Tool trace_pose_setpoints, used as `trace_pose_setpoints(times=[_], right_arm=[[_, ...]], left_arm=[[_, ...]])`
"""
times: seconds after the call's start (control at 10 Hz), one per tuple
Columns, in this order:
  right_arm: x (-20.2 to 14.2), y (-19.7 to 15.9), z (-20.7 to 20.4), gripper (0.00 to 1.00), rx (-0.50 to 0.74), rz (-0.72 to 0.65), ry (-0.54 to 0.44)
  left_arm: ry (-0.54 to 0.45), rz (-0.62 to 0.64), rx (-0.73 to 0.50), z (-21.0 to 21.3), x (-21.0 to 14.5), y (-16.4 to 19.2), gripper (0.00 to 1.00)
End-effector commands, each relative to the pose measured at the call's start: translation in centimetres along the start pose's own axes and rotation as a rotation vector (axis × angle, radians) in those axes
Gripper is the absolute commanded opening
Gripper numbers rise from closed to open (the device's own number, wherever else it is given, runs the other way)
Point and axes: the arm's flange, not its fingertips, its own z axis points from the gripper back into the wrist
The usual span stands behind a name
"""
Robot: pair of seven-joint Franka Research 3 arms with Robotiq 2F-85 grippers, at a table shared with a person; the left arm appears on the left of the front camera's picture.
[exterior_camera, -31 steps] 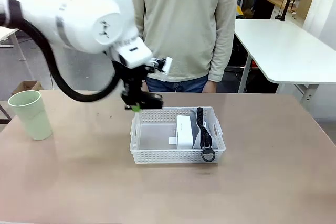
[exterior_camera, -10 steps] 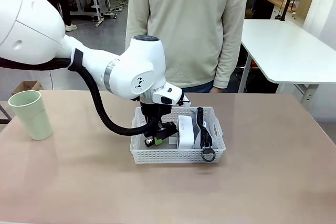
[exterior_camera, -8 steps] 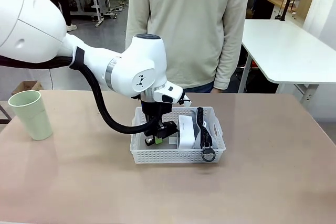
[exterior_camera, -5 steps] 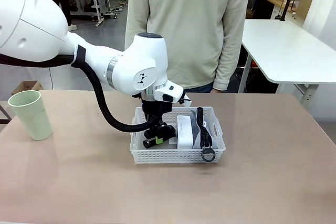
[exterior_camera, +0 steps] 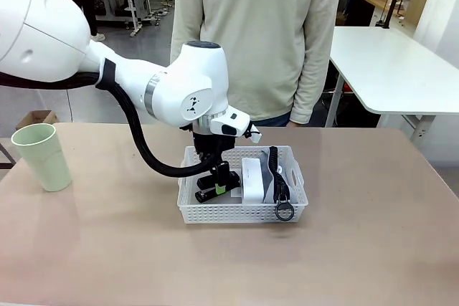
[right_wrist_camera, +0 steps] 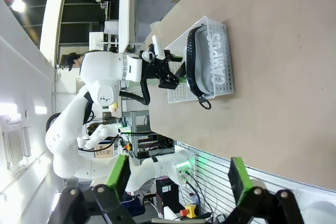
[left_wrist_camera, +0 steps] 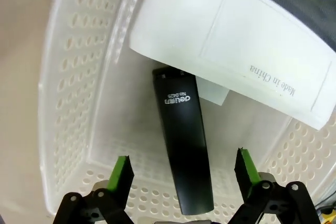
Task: Efficiently arrange items inside the basket to fit them all.
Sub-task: Pick up the Stapler and place it inside the Organizing basket.
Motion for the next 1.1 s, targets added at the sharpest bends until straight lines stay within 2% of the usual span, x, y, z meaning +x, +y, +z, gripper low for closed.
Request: trace_pose_setpoints(times=[0.0,0.1,0.2,0.3,0.4,0.5,0.6,0.7,0.9,1.0], right_arm=[[0.0,-0.2,0.0,1.0,-0.004,0.025,0.003],[0.0,-0.2,0.0,1.0,-0.004,0.025,0.003],[0.0,-0.2,0.0,1.0,-0.004,0.025,0.003],[0.0,-0.2,0.0,1.0,-0.004,0.025,0.003],[0.0,-0.2,0.0,1.0,-0.004,0.025,0.003],[0.0,-0.2,0.0,1.0,-0.004,0.025,0.003],[0.0,-0.2,0.0,1.0,-0.004,0.025,0.003],[0.0,-0.2,0.0,1.0,-0.004,0.025,0.003],[0.0,-0.2,0.0,1.0,-0.004,0.025,0.003],[0.0,-0.2,0.0,1.0,-0.004,0.025,0.003]], left_arm=[[-0.097,0.008,0.002,2.7,-2.0,-0.5,1.0],[-0.193,0.004,-0.078,5.9,-4.2,-0.5,1.0],[-0.263,0.068,-0.127,9.5,-6.8,-0.6,1.0],[-0.32,0.091,-0.132,13.5,-10.1,-1.0,1.0],[-0.402,0.198,-0.155,17.5,-13.4,-0.9,1.0],[-0.419,0.179,-0.272,21.4,-17.1,-0.7,1.0],[-0.49,0.175,-0.403,25.3,-22.5,0.8,1.0],[-0.633,0.218,-0.495,27.6,-28.3,2.6,1.0],[-0.865,0.385,-0.533,27.6,-40.6,4.7,1.0],[-0.924,0.465,-0.576,25.2,-46.8,5.5,1.0]])
